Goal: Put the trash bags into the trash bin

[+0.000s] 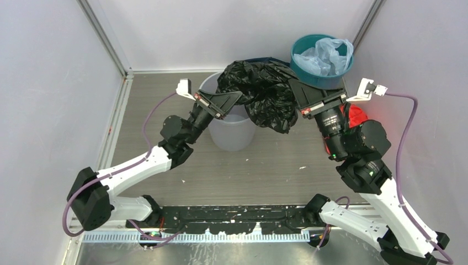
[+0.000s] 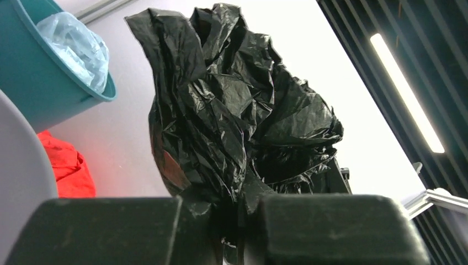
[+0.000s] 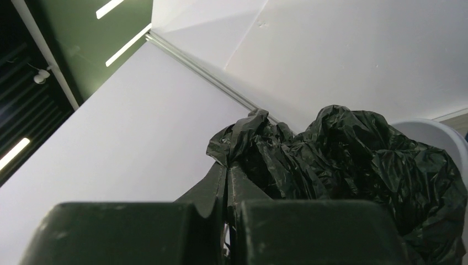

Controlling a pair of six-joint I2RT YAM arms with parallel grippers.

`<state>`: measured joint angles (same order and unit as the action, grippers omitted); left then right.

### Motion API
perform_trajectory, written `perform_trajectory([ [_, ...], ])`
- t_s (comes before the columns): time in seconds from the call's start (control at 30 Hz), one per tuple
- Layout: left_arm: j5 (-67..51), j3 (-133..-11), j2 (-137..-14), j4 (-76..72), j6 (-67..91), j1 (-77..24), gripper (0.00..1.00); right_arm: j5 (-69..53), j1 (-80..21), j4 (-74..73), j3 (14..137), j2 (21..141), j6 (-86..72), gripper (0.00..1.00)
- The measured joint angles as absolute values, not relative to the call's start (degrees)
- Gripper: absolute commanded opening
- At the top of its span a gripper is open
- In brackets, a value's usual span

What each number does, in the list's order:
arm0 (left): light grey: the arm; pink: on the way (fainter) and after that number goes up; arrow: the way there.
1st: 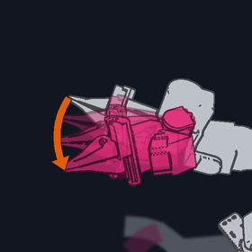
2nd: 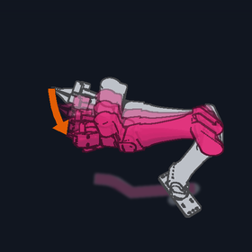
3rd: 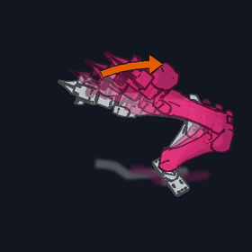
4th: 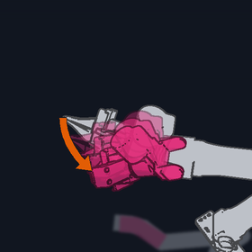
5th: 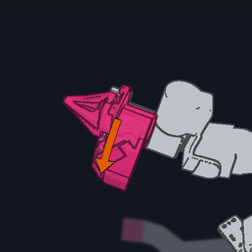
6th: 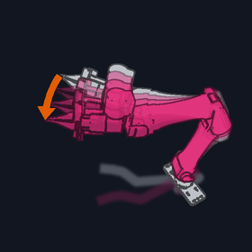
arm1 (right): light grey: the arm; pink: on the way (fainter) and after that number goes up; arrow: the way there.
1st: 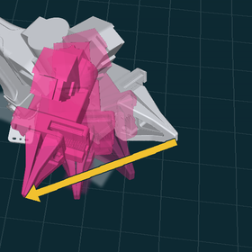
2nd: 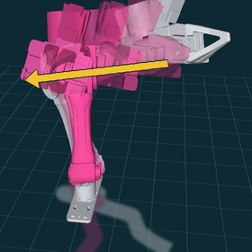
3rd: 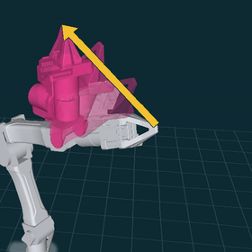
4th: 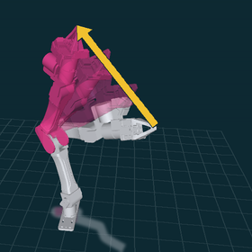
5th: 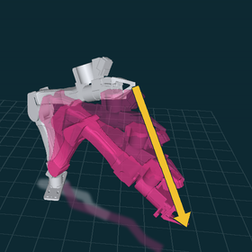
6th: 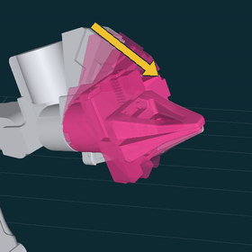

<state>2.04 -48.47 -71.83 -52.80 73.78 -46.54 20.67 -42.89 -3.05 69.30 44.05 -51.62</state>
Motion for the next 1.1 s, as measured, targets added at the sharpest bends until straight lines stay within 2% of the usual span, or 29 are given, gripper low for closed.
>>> perform_trajectory([
  [0.13,-1.58,-52.25,-71.42,-46.19,73.25,-45.84,0.07,21.15,-42.89,-6.22,69.25,42.48,-50.87,0.01],
  [0.33,-12.64,-65.93,-69.49,-29.93,69.93,-43.68,0.07,24.27,-42.89,-15.86,71.64,39.92,-47.64,0.01],
  [0.63,-27.59,-76.16,-67.37,-19.33,68.77,-38.72,0.08,32.67,-42.89,-30.41,73.10,37.21,-42.17,0.01],
  [1.1,-40.16,-78.35,-73.19,-28.45,83.37,-35.00,0.09,47.48,-42.89,-44.91,74.61,37.41,-35.51,0.01],
])
